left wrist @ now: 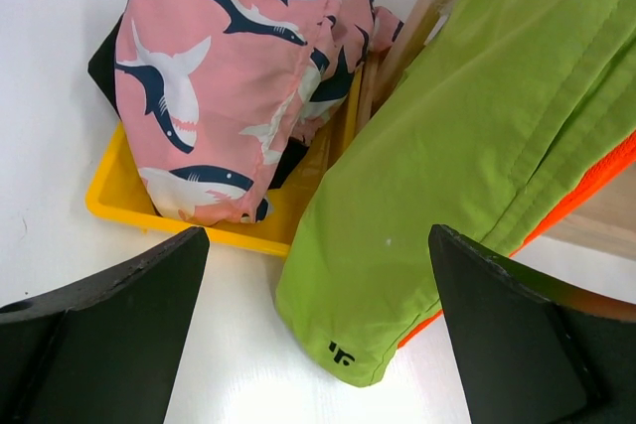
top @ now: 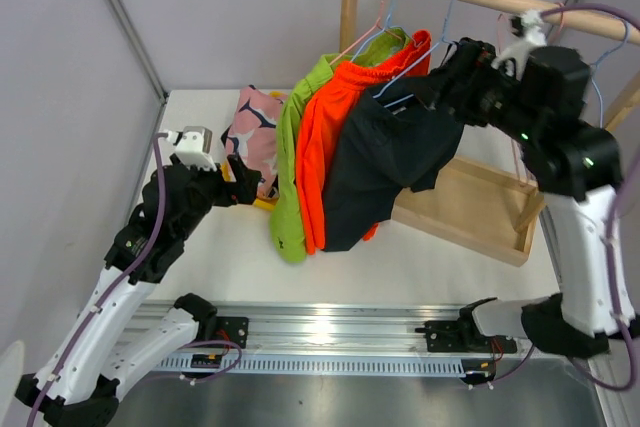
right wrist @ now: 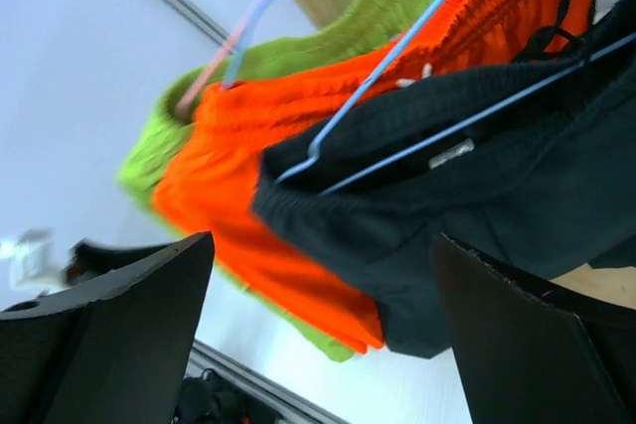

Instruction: Remove the shorts from the hanger

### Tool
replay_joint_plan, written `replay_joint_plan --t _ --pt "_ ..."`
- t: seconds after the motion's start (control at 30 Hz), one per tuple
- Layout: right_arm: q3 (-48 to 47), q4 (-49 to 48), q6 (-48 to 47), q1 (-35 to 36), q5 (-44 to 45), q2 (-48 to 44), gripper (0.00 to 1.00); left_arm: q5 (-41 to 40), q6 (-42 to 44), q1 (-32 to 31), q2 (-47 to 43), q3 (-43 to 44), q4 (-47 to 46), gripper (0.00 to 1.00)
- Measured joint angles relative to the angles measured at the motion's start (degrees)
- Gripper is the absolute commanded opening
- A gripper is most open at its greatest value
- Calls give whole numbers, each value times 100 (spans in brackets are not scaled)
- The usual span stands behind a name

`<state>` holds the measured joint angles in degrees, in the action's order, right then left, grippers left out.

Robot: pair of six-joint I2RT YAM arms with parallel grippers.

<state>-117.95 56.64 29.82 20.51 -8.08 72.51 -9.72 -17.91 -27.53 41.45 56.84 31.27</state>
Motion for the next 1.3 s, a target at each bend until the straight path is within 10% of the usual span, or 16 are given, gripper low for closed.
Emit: replay_joint_plan --t 0.53,1.03,1.3 --pt "269 -1921 24 2 525 1231 80 286 238 -4 -323 -686 -299 99" --pt "627 -2299 188 70 664 1558 15 352 293 -4 -284 -988 -542 99" --pt "1021 -2249 319 20 1067 1246 0 1001 402 -278 -275 -817 -627 99"
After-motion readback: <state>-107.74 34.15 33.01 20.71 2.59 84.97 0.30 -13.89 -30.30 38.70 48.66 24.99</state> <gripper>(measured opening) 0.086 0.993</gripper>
